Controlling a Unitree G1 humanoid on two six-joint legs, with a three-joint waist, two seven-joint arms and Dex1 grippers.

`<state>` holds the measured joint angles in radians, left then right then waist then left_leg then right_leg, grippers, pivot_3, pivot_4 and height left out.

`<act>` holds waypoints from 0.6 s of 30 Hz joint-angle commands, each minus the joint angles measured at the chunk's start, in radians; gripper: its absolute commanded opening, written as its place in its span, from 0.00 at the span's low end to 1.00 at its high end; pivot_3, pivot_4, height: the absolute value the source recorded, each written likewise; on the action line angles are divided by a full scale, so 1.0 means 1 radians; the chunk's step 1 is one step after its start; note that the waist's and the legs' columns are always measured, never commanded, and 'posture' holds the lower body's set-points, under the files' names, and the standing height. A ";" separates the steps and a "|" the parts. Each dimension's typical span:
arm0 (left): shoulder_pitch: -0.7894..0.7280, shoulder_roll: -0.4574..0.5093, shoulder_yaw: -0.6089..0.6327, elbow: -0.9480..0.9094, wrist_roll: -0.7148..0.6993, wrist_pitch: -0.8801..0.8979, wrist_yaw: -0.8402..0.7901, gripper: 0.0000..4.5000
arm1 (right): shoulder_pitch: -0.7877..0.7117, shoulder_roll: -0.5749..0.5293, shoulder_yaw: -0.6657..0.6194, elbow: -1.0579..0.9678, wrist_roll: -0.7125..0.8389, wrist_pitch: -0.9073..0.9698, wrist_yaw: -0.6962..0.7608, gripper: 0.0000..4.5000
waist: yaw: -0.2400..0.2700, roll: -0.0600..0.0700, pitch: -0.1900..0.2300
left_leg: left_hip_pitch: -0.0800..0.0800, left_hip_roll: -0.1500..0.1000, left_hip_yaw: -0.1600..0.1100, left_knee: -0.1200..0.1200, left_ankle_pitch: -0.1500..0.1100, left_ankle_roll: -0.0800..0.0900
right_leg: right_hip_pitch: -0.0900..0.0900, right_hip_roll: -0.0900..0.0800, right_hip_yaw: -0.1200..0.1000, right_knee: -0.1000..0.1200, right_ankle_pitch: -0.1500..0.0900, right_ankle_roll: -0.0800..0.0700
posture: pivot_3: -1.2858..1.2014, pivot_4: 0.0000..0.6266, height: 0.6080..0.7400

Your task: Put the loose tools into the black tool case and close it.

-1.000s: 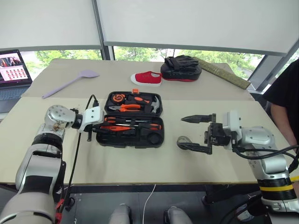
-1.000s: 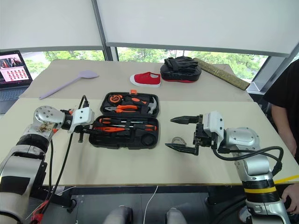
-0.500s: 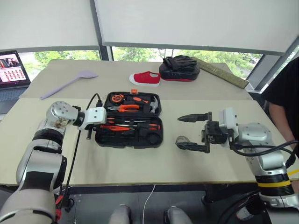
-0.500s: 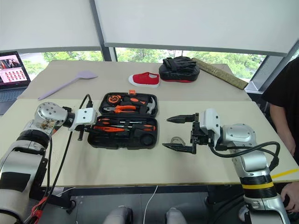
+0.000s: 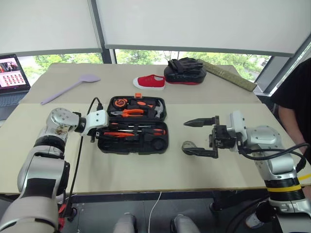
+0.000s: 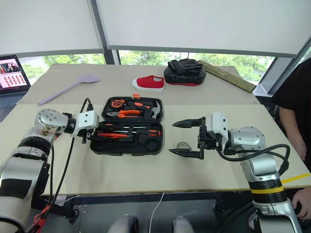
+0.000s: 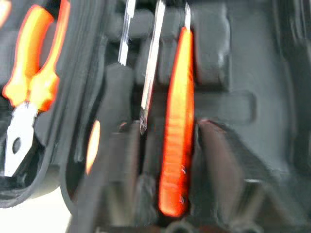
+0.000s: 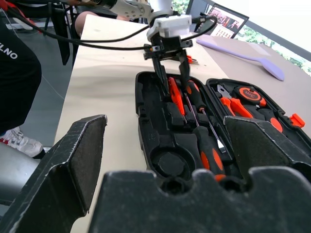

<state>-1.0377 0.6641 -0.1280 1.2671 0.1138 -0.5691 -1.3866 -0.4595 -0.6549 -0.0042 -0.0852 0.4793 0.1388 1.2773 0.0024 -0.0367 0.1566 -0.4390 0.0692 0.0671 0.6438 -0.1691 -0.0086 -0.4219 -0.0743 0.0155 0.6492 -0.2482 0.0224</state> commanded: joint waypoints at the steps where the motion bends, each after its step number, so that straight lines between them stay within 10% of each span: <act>1: 0.003 0.017 0.104 -0.019 -0.111 0.005 -0.076 0.70 | 0.003 -0.011 -0.010 -0.022 0.014 0.007 0.004 1.00 | 0.001 -0.001 0.001 | -0.001 0.000 0.000 0.000 0.000 0.000 | -0.001 0.000 0.000 0.000 0.000 0.000 | 0.52 0.24 1.00; 8: 0.051 0.033 0.191 -0.078 -0.202 0.055 -0.154 0.70 | 0.017 -0.018 -0.017 -0.021 0.018 0.017 0.004 1.00 | 0.004 -0.002 0.001 | -0.001 0.000 0.000 0.000 0.000 0.000 | -0.001 0.000 -0.001 0.000 0.000 0.000 | 0.52 0.24 1.00; 18: 0.154 -0.054 0.199 -0.145 -0.213 0.043 -0.069 0.02 | 0.072 -0.012 -0.026 -0.073 0.024 0.038 -0.047 1.00 | 0.009 -0.002 0.001 | -0.002 0.000 -0.001 0.002 0.000 0.000 | 0.000 0.000 -0.001 0.000 0.001 0.001 | 0.52 0.24 1.00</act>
<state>-0.8947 0.6146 0.0653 1.1616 -0.0820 -0.5013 -1.4508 -0.3969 -0.6606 -0.0035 -0.1149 0.4826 0.1680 1.2481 0.0112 -0.0385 0.1577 -0.4406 0.0692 0.0664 0.6455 -0.1691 -0.0086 -0.4224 -0.0743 0.0144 0.6494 -0.2476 0.0231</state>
